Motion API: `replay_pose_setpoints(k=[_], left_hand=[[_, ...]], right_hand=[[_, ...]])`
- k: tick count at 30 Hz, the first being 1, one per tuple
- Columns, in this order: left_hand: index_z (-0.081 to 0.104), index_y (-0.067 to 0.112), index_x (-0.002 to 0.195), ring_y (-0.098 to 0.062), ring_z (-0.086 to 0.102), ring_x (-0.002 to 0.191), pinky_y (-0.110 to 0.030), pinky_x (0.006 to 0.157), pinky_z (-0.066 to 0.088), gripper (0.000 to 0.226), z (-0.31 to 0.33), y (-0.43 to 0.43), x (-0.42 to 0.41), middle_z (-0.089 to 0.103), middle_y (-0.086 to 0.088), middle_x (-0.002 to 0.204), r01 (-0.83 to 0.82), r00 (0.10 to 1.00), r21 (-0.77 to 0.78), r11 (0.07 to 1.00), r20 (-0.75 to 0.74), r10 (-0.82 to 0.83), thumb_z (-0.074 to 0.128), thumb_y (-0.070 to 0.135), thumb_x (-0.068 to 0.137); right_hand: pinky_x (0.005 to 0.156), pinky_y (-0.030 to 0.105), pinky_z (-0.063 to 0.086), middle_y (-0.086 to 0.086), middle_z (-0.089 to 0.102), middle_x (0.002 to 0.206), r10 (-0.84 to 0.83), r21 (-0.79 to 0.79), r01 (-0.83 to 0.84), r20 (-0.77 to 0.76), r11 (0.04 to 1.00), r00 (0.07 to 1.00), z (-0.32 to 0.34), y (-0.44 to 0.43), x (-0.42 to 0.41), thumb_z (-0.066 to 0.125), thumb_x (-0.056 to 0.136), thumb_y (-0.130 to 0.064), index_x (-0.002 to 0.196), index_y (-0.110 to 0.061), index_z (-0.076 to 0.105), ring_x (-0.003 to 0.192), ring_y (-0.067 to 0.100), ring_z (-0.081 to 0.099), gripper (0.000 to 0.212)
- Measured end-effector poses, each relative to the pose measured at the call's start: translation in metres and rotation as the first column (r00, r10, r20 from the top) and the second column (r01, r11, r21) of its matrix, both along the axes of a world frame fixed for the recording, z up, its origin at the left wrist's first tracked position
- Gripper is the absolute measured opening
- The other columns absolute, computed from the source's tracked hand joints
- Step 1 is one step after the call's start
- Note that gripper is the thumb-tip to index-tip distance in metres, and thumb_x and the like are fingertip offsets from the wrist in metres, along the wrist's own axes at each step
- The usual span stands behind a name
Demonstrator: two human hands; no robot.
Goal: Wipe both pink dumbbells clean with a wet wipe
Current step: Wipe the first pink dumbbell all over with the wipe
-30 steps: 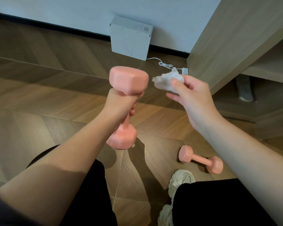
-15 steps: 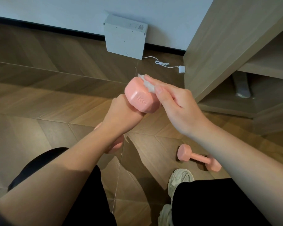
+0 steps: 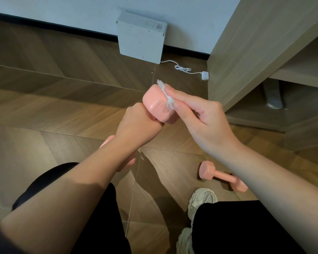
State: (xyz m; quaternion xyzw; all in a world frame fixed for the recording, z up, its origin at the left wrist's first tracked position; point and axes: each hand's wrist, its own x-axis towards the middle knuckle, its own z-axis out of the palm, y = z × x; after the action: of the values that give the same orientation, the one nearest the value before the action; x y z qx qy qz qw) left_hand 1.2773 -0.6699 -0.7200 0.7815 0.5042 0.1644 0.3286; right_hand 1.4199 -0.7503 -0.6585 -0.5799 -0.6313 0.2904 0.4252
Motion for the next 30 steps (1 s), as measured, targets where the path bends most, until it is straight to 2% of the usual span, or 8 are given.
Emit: replay_pose_setpoints(k=[4, 7, 10, 14, 19, 21, 25, 30], left_hand=[[0.063, 0.013, 0.082, -0.021, 0.063, 0.065, -0.041, 0.062, 0.056, 0.024, 0.002, -0.003, -0.002, 0.065, -0.002, 0.068, 0.003, 0.998, 0.029, 1.0, 0.059, -0.005, 0.048, 0.032, 0.076], [0.06, 0.016, 0.08, -0.021, 0.061, 0.063, -0.036, 0.06, 0.055, 0.028, -0.001, -0.007, 0.0, 0.062, -0.001, 0.068, 0.05, 0.998, 0.046, 0.998, -0.024, -0.049, 0.042, 0.036, 0.073], [0.056, 0.023, 0.078, -0.015, 0.058, 0.059, -0.029, 0.054, 0.049, 0.024, -0.006, -0.006, 0.004, 0.058, 0.005, 0.064, 0.1, 0.988, 0.035, 0.994, -0.123, -0.095, 0.04, 0.039, 0.075], [0.059, 0.023, 0.077, -0.012, 0.058, 0.058, -0.026, 0.05, 0.045, 0.017, -0.005, -0.003, 0.005, 0.06, 0.006, 0.063, 0.065, 0.994, 0.027, 0.998, -0.09, -0.062, 0.048, 0.034, 0.084], [0.061, 0.0, 0.074, -0.015, 0.047, 0.047, -0.031, 0.052, 0.041, 0.023, 0.011, -0.005, -0.003, 0.051, 0.002, 0.051, -0.125, 0.937, -0.274, 0.954, 0.284, 0.204, 0.061, 0.022, 0.081], [0.059, -0.003, 0.075, -0.016, 0.047, 0.048, -0.032, 0.053, 0.041, 0.026, 0.016, -0.008, -0.004, 0.051, -0.001, 0.052, -0.111, 0.931, -0.261, 0.959, 0.311, 0.192, 0.062, 0.023, 0.078], [0.062, 0.001, 0.079, -0.027, 0.061, 0.063, -0.038, 0.061, 0.052, 0.034, 0.024, -0.013, -0.004, 0.065, -0.013, 0.068, 0.034, 0.987, -0.068, 0.997, 0.157, -0.023, 0.05, 0.032, 0.073], [0.061, 0.003, 0.084, -0.031, 0.062, 0.071, -0.04, 0.066, 0.05, 0.013, 0.024, -0.015, -0.002, 0.066, -0.013, 0.075, 0.141, 0.99, 0.039, 0.989, -0.018, -0.14, 0.056, 0.015, 0.086]], right_hand=[[0.099, 0.024, 0.049, 0.0, 0.062, 0.133, -0.072, -0.07, 0.07, -0.028, 0.995, 0.997, -0.001, 0.003, 0.003, 0.05, 0.101, -0.019, 0.13, -0.012, 0.06, 0.125, 0.006, 0.055, 0.032], [0.102, 0.026, 0.048, -0.004, 0.061, 0.133, -0.088, -0.107, 0.086, -0.014, 0.991, 0.996, 0.001, 0.006, 0.004, 0.049, 0.101, -0.022, 0.131, -0.015, 0.06, 0.125, 0.003, 0.054, 0.032], [0.105, 0.028, 0.045, -0.006, 0.059, 0.134, -0.03, -0.045, 0.03, -0.015, 0.999, 0.999, 0.005, 0.004, -0.002, 0.05, 0.101, -0.016, 0.129, -0.016, 0.059, 0.128, 0.002, 0.051, 0.03], [0.111, 0.037, 0.041, 0.005, 0.058, 0.136, 0.042, 0.061, -0.044, 0.048, 0.997, 0.998, 0.001, -0.001, -0.007, 0.051, 0.099, -0.008, 0.127, -0.007, 0.06, 0.132, 0.01, 0.05, 0.03], [0.106, 0.033, 0.046, -0.001, 0.061, 0.134, -0.071, 0.024, 0.069, 0.065, 0.997, 0.995, -0.004, 0.0, 0.001, 0.05, 0.1, -0.011, 0.13, -0.012, 0.059, 0.126, 0.002, 0.053, 0.031], [0.102, 0.024, 0.047, -0.005, 0.062, 0.132, -0.109, -0.058, 0.111, 0.035, 0.992, 0.993, -0.003, 0.003, 0.004, 0.049, 0.101, -0.016, 0.13, -0.015, 0.061, 0.124, -0.002, 0.053, 0.031], [0.099, 0.015, 0.044, -0.009, 0.064, 0.128, -0.118, -0.146, 0.114, -0.02, 0.983, 0.993, 0.001, 0.01, 0.007, 0.046, 0.102, -0.018, 0.127, -0.017, 0.064, 0.12, -0.003, 0.055, 0.03], [0.102, 0.02, 0.045, -0.005, 0.06, 0.133, -0.037, -0.076, 0.035, -0.023, 0.996, 0.999, 0.006, 0.008, 0.001, 0.048, 0.102, -0.016, 0.129, -0.013, 0.061, 0.125, 0.0, 0.053, 0.03]])
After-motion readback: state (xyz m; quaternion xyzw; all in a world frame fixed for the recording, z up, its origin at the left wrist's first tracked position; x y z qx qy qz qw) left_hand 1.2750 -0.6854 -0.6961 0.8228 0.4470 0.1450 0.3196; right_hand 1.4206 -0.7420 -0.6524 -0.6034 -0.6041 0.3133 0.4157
